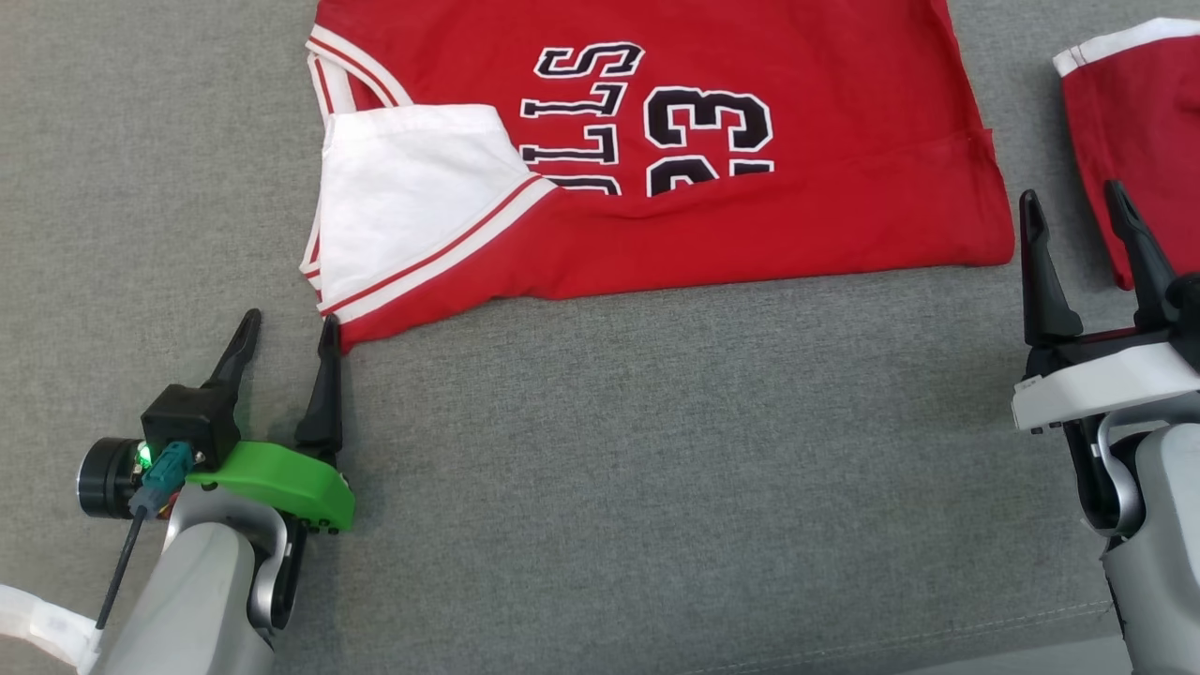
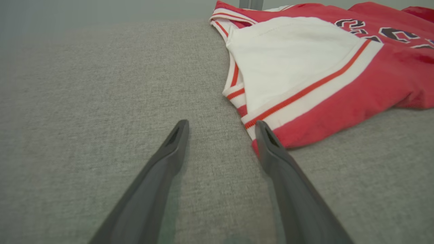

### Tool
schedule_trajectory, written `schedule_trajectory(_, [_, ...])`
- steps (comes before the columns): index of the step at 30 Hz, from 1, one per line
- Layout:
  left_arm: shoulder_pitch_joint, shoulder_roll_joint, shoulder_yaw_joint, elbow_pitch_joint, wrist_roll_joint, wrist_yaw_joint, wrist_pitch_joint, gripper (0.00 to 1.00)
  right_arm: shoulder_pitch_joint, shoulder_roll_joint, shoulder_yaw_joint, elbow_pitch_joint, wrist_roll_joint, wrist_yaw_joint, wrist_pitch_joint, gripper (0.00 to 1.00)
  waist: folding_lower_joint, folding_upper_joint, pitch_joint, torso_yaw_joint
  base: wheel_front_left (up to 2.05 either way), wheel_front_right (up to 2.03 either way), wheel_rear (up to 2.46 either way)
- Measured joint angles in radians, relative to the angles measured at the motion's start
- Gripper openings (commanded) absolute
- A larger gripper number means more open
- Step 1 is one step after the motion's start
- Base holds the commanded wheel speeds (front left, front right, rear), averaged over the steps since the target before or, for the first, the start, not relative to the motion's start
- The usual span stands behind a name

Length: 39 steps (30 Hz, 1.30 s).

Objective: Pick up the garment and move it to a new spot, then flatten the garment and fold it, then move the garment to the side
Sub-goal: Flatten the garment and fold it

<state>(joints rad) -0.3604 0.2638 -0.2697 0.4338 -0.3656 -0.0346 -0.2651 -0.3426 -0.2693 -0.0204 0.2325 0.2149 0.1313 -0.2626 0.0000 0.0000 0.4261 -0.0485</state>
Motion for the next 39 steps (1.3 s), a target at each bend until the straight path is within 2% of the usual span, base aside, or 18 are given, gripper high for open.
schedule_trajectory(7, [-0.01, -0.007, -0.015, 0.066, 0.017, -0.024, -0.003, 1.0, 0.0, 0.008, -0.011, 0.003, 0.001, 0.0, 0.0, 1.0, 0.0, 0.0, -0.013, -0.022, 0.0, 0.0, 0.0])
schedule_trajectory(9, [-0.008, -0.009, -0.022, 0.074, 0.019, -0.028, -0.003, 0.91, 0.001, 0.01, -0.012, 0.003, 0.001, 0.0, 0.0, 1.0, 0.0, 0.0, -0.018, -0.025, 0.0, 0.0, 0.0])
schedule_trajectory(10, [-0.006, -0.012, -0.026, 0.077, 0.021, -0.033, -0.003, 0.8, 0.002, 0.013, -0.012, 0.004, 0.001, 0.0, 0.0, 1.0, 0.0, 0.0, -0.021, -0.026, 0.0, 0.0, 0.0])
schedule_trajectory(11, [-0.005, -0.013, -0.027, 0.076, 0.021, -0.038, -0.003, 0.58, 0.003, 0.015, -0.012, 0.004, 0.001, 0.0, 0.0, 1.0, 0.0, 0.0, -0.023, -0.027, 0.0, 0.0, 0.0])
schedule_trajectory(12, [-0.003, -0.015, -0.033, 0.076, 0.02, -0.041, -0.003, 0.48, 0.005, 0.016, -0.012, 0.005, 0.001, 0.0, 0.0, 1.0, 0.0, 0.0, -0.025, -0.027, 0.0, 0.0, 0.0])
schedule_trajectory(14, [-0.003, -0.016, -0.046, 0.074, 0.017, -0.049, 0.001, 0.4, 0.007, 0.017, -0.016, 0.007, 0.001, 0.0, 0.0, 1.0, 0.0, 0.0, -0.025, -0.024, 0.0, 0.0, 0.0])
schedule_trajectory(15, [-0.003, -0.016, -0.056, 0.072, 0.017, -0.052, 0.011, 0.27, 0.007, 0.018, -0.018, 0.008, 0.002, 0.0, 0.0, 1.0, 0.0, 0.0, -0.025, -0.021, 0.0, 0.0, 0.0])
schedule_trajectory(16, [-0.004, -0.018, -0.065, 0.07, 0.017, -0.055, 0.022, 0.09, 0.008, 0.02, -0.018, 0.009, 0.002, 0.0, 0.0, 1.0, 0.0, 0.0, -0.025, -0.018, 0.0, 0.0, 0.0])
schedule_trajectory(17, [-0.005, -0.019, -0.071, 0.069, 0.017, -0.059, 0.031, 0.0, 0.008, 0.021, -0.018, 0.01, 0.003, 0.0, 0.0, 1.0, 0.0, 0.0, -0.025, -0.016, 0.0, 0.0, 0.0])
schedule_trajectory(20, [-0.018, -0.015, -0.091, 0.071, 0.017, -0.064, 0.06, 0.0, 0.007, 0.022, -0.013, 0.016, 0.003, 0.0, 0.0, 1.0, 0.0, 0.0, -0.024, -0.01, 0.0, 0.0, 0.0])
schedule_trajectory(25, [-0.019, -0.011, -0.088, 0.064, 0.005, -0.07, 0.051, 0.0, 0.003, 0.022, 0.015, 0.065, 0.038, 0.0, 0.0, 1.0, 0.0, 0.0, -0.028, -0.006, 0.0, 0.0, 0.0])
schedule_trajectory(38, [-0.01, 0.033, -0.083, 0.015, 0.007, -0.061, 0.044, 0.0, -0.111, -0.015, 0.126, 0.395, 0.206, 0.0, 0.0, 1.0, 0.0, 0.0, -0.037, 0.026, 0.0, 0.0, 0.0])
schedule_trajectory(39, [-0.01, 0.035, -0.084, 0.014, 0.007, -0.061, 0.044, 0.0, -0.119, -0.017, 0.145, 0.415, 0.221, 0.0, 0.0, 0.87, 0.0, 0.0, -0.037, 0.028, 0.0, 0.0, 0.0])
